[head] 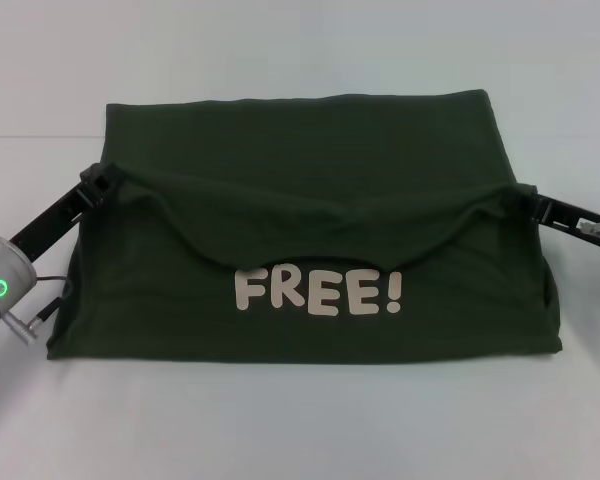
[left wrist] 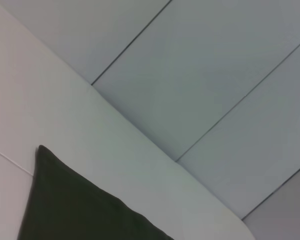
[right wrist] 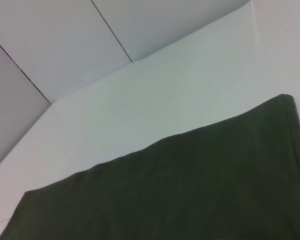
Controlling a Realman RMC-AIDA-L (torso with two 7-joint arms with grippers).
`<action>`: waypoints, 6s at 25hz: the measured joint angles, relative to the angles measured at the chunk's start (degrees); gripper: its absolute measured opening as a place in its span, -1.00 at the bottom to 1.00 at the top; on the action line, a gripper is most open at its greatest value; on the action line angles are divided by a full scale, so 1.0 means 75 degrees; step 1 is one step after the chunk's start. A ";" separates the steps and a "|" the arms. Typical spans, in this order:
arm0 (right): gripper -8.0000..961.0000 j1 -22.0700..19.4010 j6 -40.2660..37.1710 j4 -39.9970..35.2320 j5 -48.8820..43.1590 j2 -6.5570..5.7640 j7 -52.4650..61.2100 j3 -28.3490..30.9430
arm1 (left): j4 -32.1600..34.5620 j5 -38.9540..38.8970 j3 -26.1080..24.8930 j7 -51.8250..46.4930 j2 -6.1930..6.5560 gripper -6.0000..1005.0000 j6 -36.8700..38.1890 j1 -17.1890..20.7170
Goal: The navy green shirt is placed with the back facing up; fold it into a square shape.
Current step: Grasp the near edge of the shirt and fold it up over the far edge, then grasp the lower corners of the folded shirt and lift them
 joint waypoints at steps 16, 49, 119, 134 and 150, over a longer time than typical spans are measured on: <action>-0.85 0.0237 0.0355 0.0200 0.0012 0.0033 -0.0301 -0.0030 | -0.0309 -0.0448 0.0015 0.0508 -0.0006 -0.86 -0.0351 -0.0083; 0.91 -0.0777 -0.2138 -0.0063 0.0172 -0.0336 -0.0354 0.0015 | -0.0901 -0.1471 0.2252 -0.1285 0.0909 0.22 0.0464 0.0890; 0.89 -0.1379 -0.4145 -0.0151 -0.0541 -0.0369 -0.1678 -0.0509 | 0.1808 0.3411 0.4214 -0.4582 0.1501 0.04 0.1490 0.1029; 0.88 -0.1360 -0.4896 -0.1991 -0.1123 -0.0842 0.1757 -0.0567 | 0.1812 0.3495 0.4232 -0.4598 0.1554 -0.87 0.1583 0.0890; 0.87 0.0671 -0.5157 -0.2609 -0.5025 -0.1499 0.6207 -0.0986 | 0.1812 0.3487 0.4232 -0.4577 0.1575 -0.92 0.1665 0.0882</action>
